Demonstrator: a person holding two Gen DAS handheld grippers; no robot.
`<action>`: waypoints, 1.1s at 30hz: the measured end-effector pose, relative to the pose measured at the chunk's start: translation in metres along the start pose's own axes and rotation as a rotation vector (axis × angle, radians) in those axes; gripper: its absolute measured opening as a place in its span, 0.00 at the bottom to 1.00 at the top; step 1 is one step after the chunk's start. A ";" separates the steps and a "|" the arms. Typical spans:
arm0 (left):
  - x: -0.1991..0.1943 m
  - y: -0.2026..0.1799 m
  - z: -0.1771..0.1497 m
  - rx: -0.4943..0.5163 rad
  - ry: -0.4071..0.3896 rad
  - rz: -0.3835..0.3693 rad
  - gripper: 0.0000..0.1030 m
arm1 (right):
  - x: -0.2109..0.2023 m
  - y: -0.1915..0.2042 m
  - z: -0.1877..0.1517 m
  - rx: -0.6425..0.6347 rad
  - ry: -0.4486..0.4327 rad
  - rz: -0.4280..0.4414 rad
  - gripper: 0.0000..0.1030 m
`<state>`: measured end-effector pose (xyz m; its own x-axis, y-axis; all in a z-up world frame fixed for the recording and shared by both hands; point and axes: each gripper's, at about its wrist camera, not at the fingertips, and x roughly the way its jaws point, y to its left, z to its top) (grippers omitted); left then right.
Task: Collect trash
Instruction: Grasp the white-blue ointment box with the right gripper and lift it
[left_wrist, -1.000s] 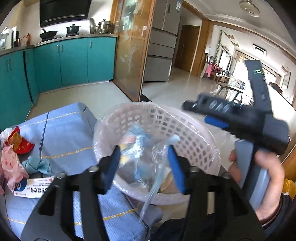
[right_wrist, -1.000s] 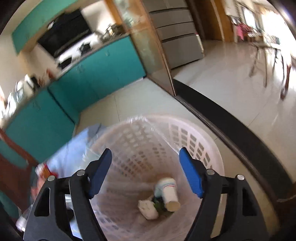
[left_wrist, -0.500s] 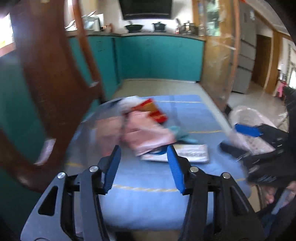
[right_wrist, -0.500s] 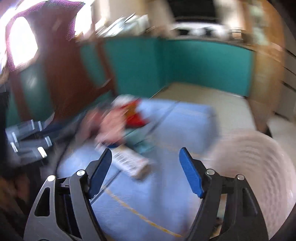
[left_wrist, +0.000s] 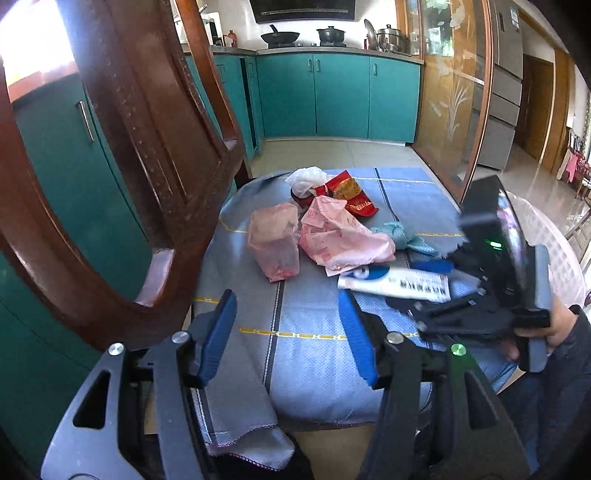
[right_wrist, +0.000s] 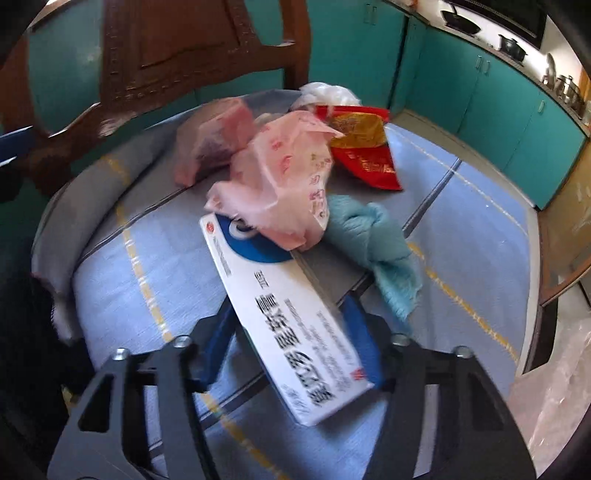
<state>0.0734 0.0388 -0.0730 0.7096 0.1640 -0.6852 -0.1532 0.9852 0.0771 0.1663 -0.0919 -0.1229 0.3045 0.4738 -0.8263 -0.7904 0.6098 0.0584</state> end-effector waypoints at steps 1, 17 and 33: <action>0.002 0.000 -0.001 0.000 0.005 0.002 0.57 | -0.001 0.002 -0.003 -0.004 0.007 0.011 0.53; 0.011 -0.007 -0.001 -0.021 0.022 -0.026 0.62 | -0.006 0.009 -0.014 0.010 -0.032 0.048 0.53; 0.027 -0.007 -0.005 -0.041 0.051 -0.035 0.64 | -0.106 -0.039 -0.035 0.163 -0.362 0.266 0.46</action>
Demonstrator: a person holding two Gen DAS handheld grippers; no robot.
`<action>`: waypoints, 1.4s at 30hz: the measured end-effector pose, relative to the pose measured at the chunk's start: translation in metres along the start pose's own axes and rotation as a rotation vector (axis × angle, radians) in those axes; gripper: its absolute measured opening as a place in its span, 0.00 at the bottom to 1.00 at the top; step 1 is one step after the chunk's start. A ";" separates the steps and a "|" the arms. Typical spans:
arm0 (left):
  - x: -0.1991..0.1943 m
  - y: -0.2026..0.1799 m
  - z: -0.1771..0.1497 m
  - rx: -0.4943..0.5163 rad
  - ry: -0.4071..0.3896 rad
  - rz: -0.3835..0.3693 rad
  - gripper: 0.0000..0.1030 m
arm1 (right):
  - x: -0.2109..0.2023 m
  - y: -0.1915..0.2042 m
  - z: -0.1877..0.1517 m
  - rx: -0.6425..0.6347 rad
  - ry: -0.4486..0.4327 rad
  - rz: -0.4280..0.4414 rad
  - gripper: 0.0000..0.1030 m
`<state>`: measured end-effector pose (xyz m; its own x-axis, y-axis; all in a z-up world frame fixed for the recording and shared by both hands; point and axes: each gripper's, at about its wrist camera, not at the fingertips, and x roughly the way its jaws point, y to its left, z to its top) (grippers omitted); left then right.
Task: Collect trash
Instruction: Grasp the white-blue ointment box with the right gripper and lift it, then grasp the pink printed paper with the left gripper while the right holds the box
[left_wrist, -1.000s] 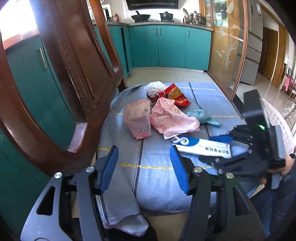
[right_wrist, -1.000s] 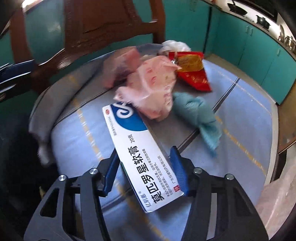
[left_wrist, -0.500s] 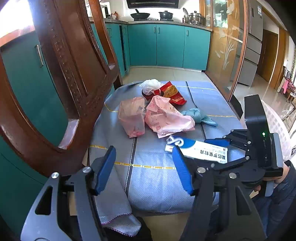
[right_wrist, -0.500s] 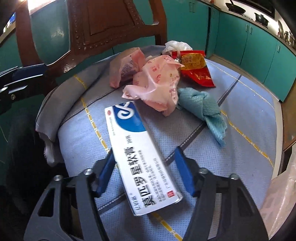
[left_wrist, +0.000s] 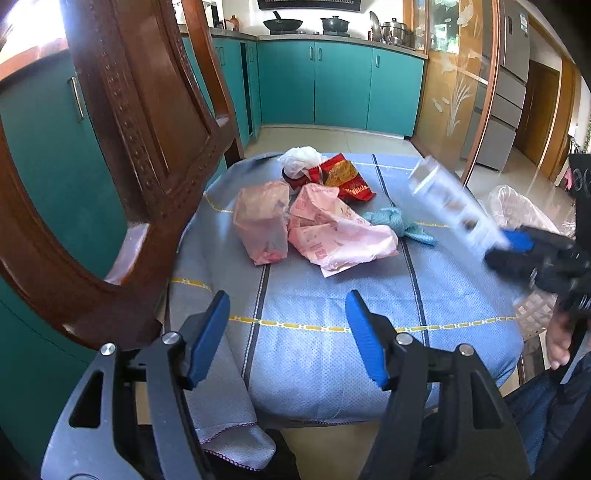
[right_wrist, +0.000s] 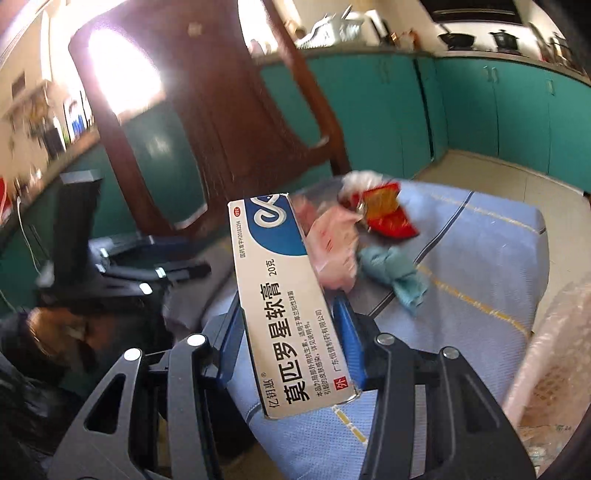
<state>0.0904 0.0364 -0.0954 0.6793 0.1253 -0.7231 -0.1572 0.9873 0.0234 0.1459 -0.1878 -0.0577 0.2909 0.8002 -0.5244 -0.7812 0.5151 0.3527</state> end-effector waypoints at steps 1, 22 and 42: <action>0.002 0.000 0.000 -0.001 0.004 -0.003 0.64 | -0.003 -0.005 0.001 0.018 -0.020 -0.044 0.46; 0.015 -0.013 0.005 -0.016 0.007 -0.058 0.65 | 0.055 -0.029 -0.007 0.063 0.167 -0.555 0.47; 0.122 -0.054 0.061 -0.126 0.165 -0.150 0.14 | 0.065 -0.020 -0.012 0.029 0.209 -0.502 0.47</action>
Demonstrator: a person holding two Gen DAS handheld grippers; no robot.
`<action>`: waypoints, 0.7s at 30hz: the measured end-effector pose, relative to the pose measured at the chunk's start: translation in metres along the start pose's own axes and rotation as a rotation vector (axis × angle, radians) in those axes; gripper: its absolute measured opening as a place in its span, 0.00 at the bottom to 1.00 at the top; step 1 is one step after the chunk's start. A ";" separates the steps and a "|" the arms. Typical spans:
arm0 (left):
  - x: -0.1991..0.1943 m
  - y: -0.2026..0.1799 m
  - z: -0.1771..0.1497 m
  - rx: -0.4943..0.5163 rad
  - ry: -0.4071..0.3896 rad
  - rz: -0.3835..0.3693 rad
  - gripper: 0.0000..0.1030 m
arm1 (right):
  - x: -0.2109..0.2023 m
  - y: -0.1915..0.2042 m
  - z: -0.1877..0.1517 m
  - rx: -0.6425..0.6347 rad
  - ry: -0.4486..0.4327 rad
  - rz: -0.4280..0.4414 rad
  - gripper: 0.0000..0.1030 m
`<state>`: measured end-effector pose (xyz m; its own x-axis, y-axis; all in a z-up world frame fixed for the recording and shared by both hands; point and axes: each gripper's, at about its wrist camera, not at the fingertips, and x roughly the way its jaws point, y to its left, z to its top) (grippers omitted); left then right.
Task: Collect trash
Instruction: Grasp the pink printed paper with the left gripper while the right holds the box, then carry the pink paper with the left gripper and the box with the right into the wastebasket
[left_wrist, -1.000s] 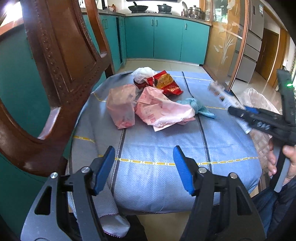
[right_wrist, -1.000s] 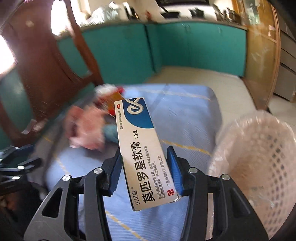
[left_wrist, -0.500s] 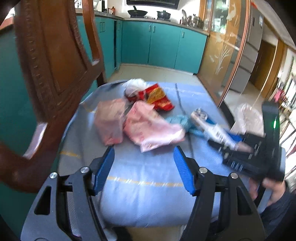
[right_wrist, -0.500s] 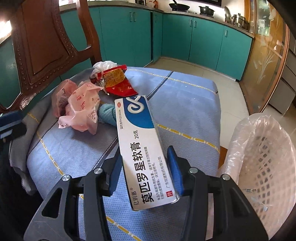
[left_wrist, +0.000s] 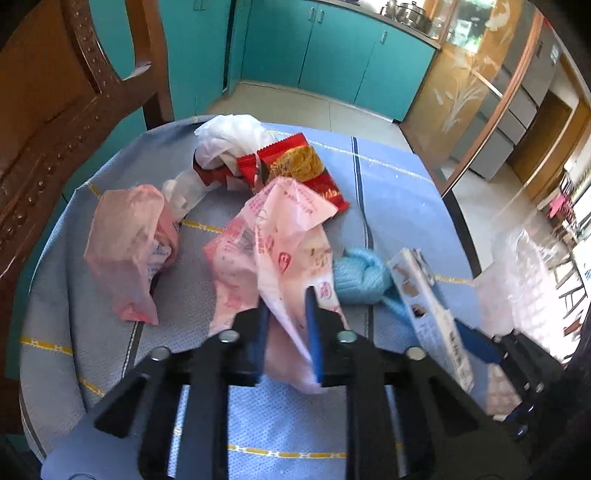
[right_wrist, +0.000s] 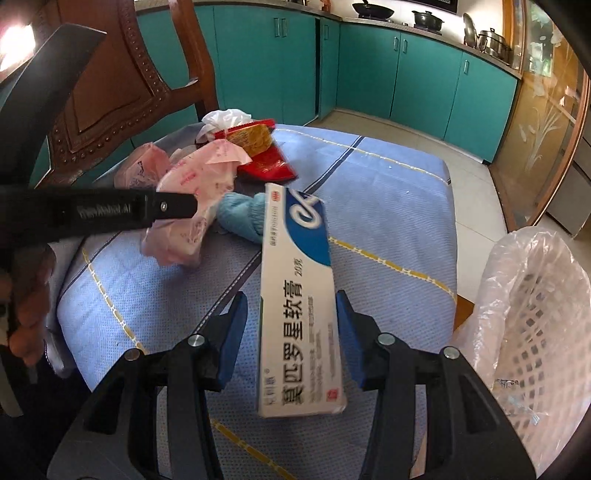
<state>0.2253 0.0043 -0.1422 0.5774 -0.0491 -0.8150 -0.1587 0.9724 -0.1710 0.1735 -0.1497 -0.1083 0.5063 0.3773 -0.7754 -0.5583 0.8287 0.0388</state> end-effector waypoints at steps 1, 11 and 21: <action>-0.001 0.002 -0.004 0.004 0.005 -0.012 0.11 | -0.001 0.000 0.000 -0.002 -0.003 0.001 0.47; -0.040 0.025 -0.054 0.075 0.028 -0.040 0.08 | 0.002 -0.004 0.006 0.059 -0.011 0.059 0.47; -0.058 0.034 -0.059 0.125 -0.024 0.058 0.13 | -0.005 0.004 0.008 0.055 -0.049 0.088 0.65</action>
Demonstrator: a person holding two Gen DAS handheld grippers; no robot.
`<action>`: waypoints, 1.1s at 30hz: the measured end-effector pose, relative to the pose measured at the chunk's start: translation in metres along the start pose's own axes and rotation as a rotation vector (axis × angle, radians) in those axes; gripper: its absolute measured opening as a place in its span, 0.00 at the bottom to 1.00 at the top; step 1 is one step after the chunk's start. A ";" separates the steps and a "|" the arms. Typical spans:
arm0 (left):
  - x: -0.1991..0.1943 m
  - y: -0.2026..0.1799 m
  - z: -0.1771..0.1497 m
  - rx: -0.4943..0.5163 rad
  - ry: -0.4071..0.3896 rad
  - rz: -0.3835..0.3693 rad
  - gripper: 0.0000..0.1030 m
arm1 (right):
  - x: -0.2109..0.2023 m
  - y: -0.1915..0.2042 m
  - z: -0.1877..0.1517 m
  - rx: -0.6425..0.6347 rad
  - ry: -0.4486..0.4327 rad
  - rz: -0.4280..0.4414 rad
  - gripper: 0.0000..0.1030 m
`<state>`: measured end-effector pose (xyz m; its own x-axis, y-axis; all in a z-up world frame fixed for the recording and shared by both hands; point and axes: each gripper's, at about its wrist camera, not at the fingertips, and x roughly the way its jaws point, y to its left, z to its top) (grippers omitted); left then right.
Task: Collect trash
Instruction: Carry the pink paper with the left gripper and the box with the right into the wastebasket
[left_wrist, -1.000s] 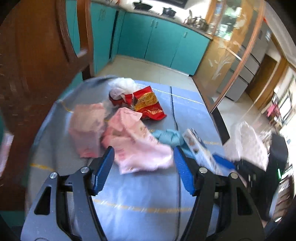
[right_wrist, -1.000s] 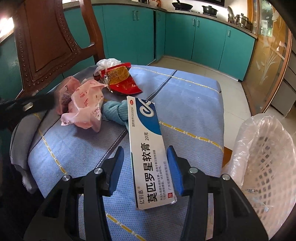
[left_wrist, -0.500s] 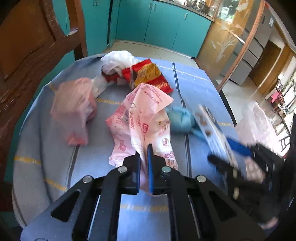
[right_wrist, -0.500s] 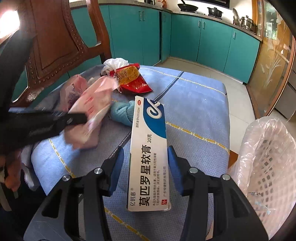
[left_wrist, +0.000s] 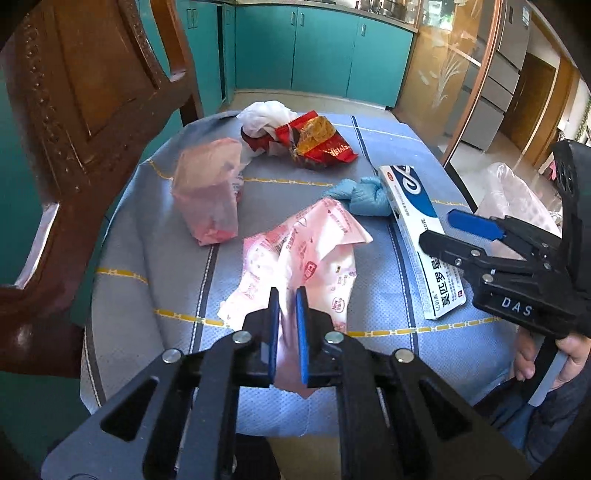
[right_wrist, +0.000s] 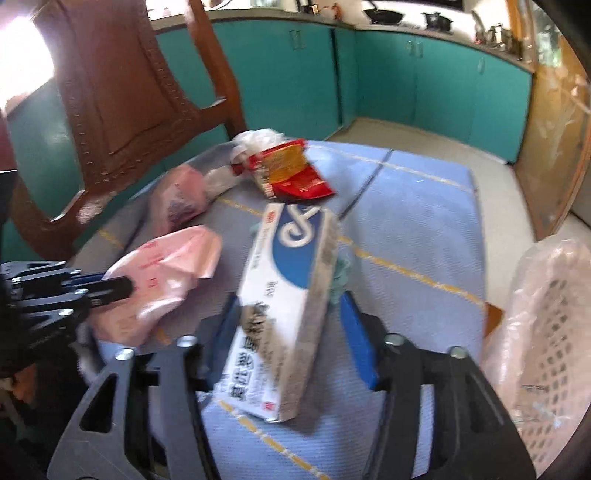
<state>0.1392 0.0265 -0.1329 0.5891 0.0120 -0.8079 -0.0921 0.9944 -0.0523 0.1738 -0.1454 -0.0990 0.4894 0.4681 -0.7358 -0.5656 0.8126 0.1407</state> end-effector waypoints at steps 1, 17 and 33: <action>-0.001 -0.001 0.000 0.002 -0.002 0.006 0.17 | 0.001 -0.003 0.000 0.014 0.000 -0.008 0.69; 0.009 -0.011 -0.003 0.038 -0.007 0.047 0.26 | 0.019 0.020 -0.001 -0.030 0.024 -0.048 0.73; 0.007 -0.019 -0.005 0.069 -0.031 0.059 0.10 | 0.013 0.014 0.000 -0.010 0.014 -0.047 0.36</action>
<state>0.1408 0.0073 -0.1404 0.6091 0.0726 -0.7897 -0.0723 0.9967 0.0358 0.1722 -0.1284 -0.1067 0.5061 0.4249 -0.7505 -0.5492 0.8298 0.0995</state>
